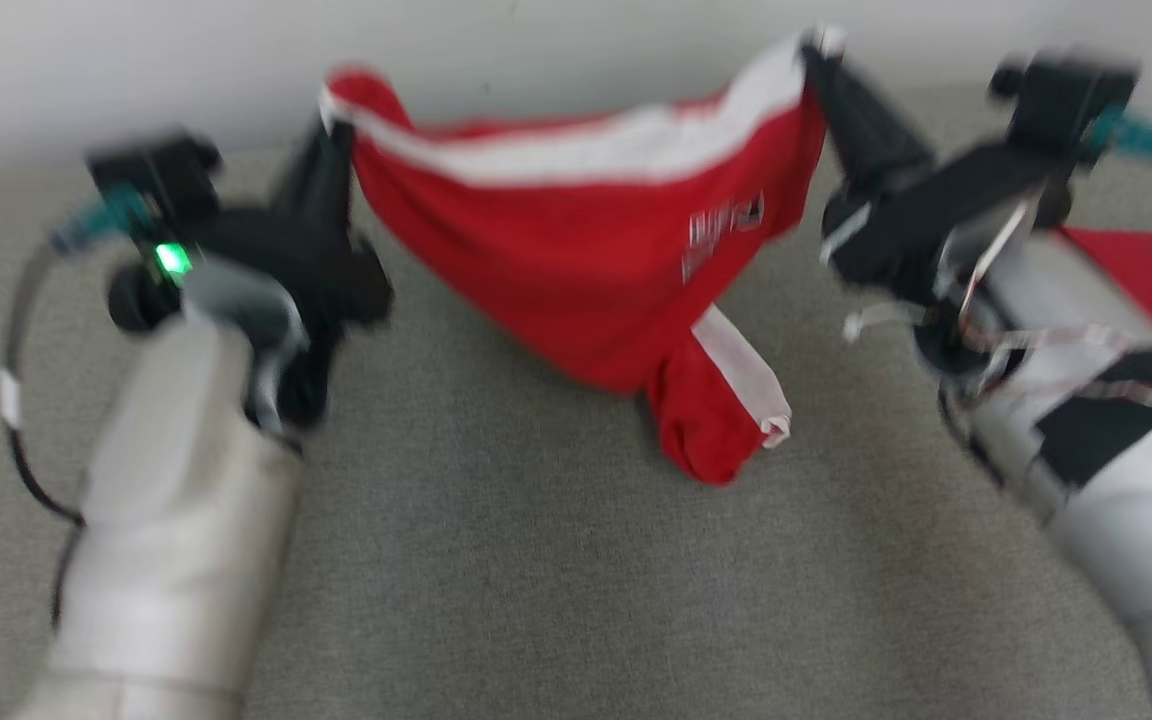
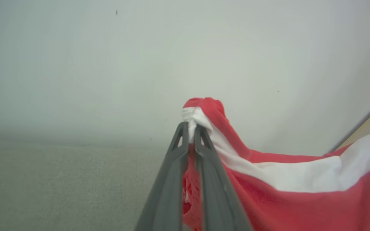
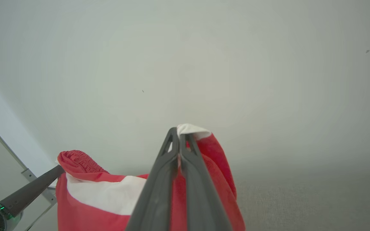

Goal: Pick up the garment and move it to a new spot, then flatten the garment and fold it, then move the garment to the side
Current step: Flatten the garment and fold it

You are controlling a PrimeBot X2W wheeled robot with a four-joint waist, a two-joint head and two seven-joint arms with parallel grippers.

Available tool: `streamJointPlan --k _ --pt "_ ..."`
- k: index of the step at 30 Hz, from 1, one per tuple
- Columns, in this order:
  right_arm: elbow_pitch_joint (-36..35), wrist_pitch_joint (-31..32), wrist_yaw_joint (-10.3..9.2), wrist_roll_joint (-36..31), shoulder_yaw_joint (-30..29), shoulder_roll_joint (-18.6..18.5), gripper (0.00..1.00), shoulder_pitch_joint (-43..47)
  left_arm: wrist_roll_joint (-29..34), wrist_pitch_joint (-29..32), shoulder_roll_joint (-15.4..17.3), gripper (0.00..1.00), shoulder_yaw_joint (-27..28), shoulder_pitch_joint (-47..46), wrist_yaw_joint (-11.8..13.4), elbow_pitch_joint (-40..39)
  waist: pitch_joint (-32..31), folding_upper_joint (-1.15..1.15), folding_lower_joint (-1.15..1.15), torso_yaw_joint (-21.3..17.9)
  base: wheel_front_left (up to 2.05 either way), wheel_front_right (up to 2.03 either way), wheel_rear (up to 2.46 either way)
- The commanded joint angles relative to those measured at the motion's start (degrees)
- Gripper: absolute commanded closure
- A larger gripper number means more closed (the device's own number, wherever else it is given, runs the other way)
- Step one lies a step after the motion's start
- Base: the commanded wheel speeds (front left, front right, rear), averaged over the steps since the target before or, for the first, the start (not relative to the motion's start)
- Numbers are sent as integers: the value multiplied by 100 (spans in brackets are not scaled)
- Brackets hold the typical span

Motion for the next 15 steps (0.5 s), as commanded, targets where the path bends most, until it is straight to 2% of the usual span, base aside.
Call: streamJointPlan --k 1,4,9,10,15 --pt "30 74 -16 111 -87 13 100 -365 -54 114 86 100 96 -397 78 -46 891 -1 0 -327 0 0 0" --pt "159 135 -16 37 -182 -46 100 -1344 -97 412 203 100 221 -1382 236 -153 1515 -1 0 -481 0 0 0" --pt "421 -198 -17 -275 -275 -94 100 -2826 -231 632 225 100 429 -2898 472 -501 2330 -1 0 -639 0 0 0" --pt "492 -421 -17 -375 -412 -85 100 -3282 -343 495 184 100 573 -3332 555 -617 2534 -1 0 -675 0 0 0" --pt "376 -623 -17 -844 -949 -76 100 -3986 -392 -44 104 100 623 -3993 549 -748 2866 -1 0 -653 0 0 0"
